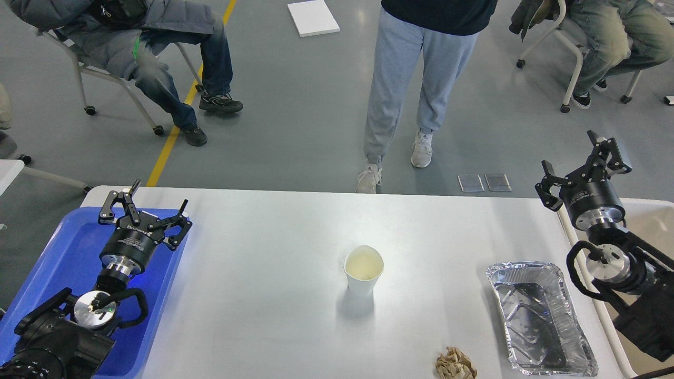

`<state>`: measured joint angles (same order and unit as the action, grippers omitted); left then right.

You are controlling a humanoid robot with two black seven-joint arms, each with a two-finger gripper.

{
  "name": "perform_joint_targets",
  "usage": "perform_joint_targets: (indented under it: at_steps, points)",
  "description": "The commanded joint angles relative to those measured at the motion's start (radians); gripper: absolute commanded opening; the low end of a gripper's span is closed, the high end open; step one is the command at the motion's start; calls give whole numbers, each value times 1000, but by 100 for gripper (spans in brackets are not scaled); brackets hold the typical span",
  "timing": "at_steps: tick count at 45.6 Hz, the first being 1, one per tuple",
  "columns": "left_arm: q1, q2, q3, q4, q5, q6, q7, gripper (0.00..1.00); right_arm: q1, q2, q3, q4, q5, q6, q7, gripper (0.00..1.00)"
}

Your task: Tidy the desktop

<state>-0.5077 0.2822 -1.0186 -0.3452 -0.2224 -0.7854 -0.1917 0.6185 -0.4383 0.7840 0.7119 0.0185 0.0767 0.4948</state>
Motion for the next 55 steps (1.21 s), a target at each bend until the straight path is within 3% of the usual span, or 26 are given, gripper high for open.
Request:
perform_joint_targets:
  at_steps: [1, 55]
  points:
    - [0, 0, 0, 0, 0, 0, 0, 100, -2, 1, -2, 0, 0, 2, 1, 100]
    - [0, 0, 0, 2, 0, 0, 0, 100, 23, 4, -3, -9, 0, -3, 1, 100]
